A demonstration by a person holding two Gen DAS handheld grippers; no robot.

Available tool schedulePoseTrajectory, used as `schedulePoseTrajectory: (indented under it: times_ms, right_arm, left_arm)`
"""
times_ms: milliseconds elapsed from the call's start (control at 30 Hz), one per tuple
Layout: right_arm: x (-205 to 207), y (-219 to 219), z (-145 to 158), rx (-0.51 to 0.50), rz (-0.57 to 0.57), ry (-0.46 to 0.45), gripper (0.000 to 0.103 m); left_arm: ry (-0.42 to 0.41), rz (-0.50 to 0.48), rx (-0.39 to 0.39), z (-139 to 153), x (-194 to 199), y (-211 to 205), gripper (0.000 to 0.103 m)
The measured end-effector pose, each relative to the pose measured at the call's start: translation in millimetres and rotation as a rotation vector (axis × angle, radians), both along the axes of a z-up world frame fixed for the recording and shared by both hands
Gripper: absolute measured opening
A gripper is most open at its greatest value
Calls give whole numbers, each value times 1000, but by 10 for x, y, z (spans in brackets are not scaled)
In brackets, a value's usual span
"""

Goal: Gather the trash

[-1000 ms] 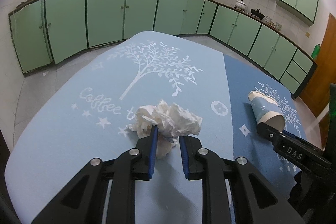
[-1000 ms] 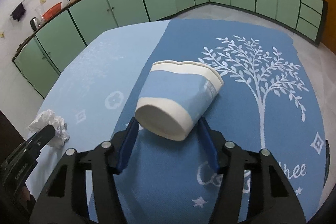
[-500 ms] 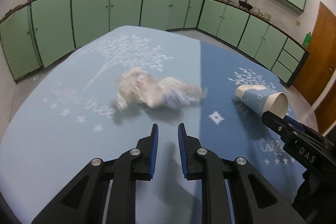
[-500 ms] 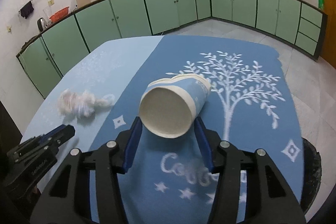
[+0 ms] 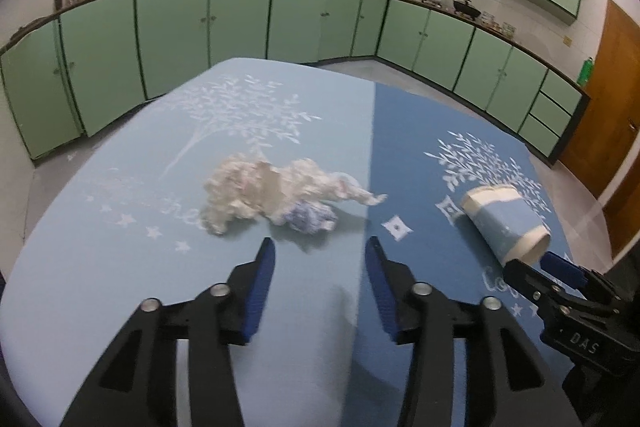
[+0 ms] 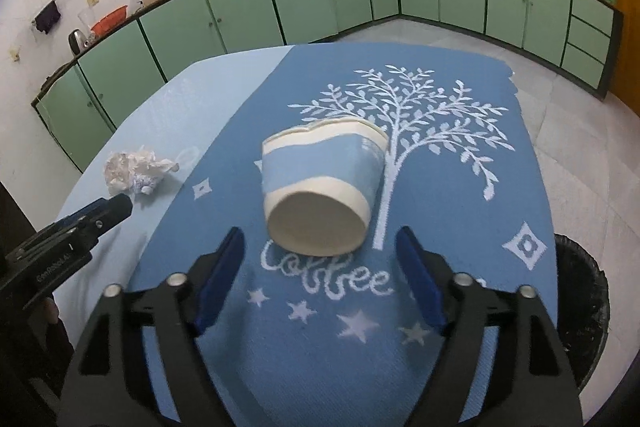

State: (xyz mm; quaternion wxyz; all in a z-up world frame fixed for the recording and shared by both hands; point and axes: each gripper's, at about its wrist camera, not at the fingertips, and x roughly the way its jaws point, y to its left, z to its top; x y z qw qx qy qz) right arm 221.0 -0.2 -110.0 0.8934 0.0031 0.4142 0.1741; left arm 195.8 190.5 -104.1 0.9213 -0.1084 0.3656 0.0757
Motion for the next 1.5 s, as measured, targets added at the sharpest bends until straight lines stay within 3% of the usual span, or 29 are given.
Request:
schedulePoseTrajectory:
  times_ms: [100, 200, 400, 500, 533, 633, 667, 700, 800, 1100, 1167, 1267, 1333, 1400, 1500]
  right_arm:
    - [80, 18, -8, 17, -11, 11, 83]
    - [155, 64, 9, 13, -16, 7, 83]
    - [270, 120, -31, -7, -22, 25, 81]
    - [314, 98, -66, 11, -14, 50, 68]
    - [319, 83, -71, 15, -13, 53, 65]
    - [309, 49, -55, 33, -11, 47, 63]
    - [299, 40, -44, 40, -7, 42, 62]
    - [281, 30, -24, 47, -3, 32, 62]
    - [240, 23, 21, 31, 7, 10, 61]
    - [196, -76, 117, 53, -3, -20, 61]
    - [204, -79, 115, 54, -6, -21, 61]
    - [244, -59, 104, 55, -6, -20, 61]
    - [296, -33, 98, 56, -6, -19, 61]
    - [351, -4, 99, 56, -3, -19, 61]
    - [425, 36, 106, 51, 0, -27, 61]
  left_arm:
    - [-5, 24, -3, 5, 48, 106, 64]
    - [11, 15, -14, -6, 197, 164, 71]
    - [43, 6, 23, -92, 471, 163, 78]
    - [80, 4, 6, -174, 589, 194, 77]
    - [99, -1, -1, -209, 626, 198, 74]
    - [91, 1, -18, -217, 623, 227, 34]
    - [87, -13, -50, -220, 622, 251, 13]
    - [87, -11, -62, -227, 610, 260, 8]
    - [75, 2, -64, -214, 574, 264, 1]
    - [23, -18, -57, -40, 324, 152, 0]
    - [19, -17, -59, -21, 322, 167, 6]
    - [12, -8, -52, 31, 377, 181, 39]
    - [1, -6, -52, 79, 448, 192, 45]
    - [1, -2, -45, 109, 540, 195, 58]
    - [-2, -1, -30, 121, 674, 193, 64]
